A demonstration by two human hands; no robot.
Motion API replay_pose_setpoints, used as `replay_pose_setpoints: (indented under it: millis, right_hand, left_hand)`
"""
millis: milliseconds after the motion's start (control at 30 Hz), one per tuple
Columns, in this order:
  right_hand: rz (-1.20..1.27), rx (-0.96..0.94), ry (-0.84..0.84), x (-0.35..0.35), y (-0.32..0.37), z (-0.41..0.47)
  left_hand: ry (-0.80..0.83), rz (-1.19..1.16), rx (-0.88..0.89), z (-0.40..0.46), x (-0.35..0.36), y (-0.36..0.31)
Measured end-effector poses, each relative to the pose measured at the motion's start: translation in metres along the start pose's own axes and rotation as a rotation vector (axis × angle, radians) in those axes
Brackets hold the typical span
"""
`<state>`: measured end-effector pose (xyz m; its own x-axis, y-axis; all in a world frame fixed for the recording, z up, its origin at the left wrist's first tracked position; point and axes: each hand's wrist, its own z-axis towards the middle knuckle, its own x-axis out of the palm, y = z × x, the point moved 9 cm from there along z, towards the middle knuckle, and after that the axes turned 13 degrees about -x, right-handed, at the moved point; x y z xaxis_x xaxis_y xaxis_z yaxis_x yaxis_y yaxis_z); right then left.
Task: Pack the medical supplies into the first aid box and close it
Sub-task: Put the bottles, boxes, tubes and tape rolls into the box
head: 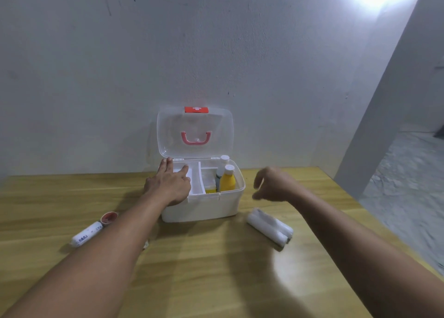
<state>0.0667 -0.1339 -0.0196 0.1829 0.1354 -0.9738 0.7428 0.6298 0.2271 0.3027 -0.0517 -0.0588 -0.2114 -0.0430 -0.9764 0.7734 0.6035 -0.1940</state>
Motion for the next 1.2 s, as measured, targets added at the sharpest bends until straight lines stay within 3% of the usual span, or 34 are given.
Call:
replay_pose_setpoints:
  millis: [100,233,333,400,567,633,700,933,1200]
  right_hand:
    - [-0.097,-0.018,0.300,0.042,0.005,-0.015]
    - [-0.229,-0.097,0.246,0.052,0.011,-0.017]
    - [-0.142,-0.063,0.200,0.040,0.009,-0.017]
    - [-0.037,-0.052,0.094,0.015,0.009,-0.014]
    - [0.236,-0.095,-0.376,-0.075,0.025,-0.013]
    - [0.388,-0.120,-0.519,-0.087,0.036,-0.014]
    - [0.389,-0.133,-0.630,-0.087,0.047,-0.017]
    - [0.349,-0.093,-0.653,-0.047,0.056,-0.012]
    - [0.223,-0.069,-0.761,-0.048,0.058,-0.019]
  left_hand:
    - [-0.005,0.004,0.002,-0.002,-0.001,-0.001]
    - [-0.008,0.012,0.002,-0.001,0.000,-0.001]
    - [-0.009,0.014,0.002,0.000,0.001,0.000]
    - [-0.011,0.014,0.005,0.000,0.001,0.000]
    - [-0.013,0.013,0.006,0.001,0.001,0.001]
    - [-0.014,0.015,0.007,0.002,0.001,0.000]
    - [-0.014,0.016,0.008,0.002,0.001,0.000]
    - [-0.015,0.011,0.007,0.000,0.001,0.000]
    - [-0.016,0.011,0.015,0.000,0.000,-0.001]
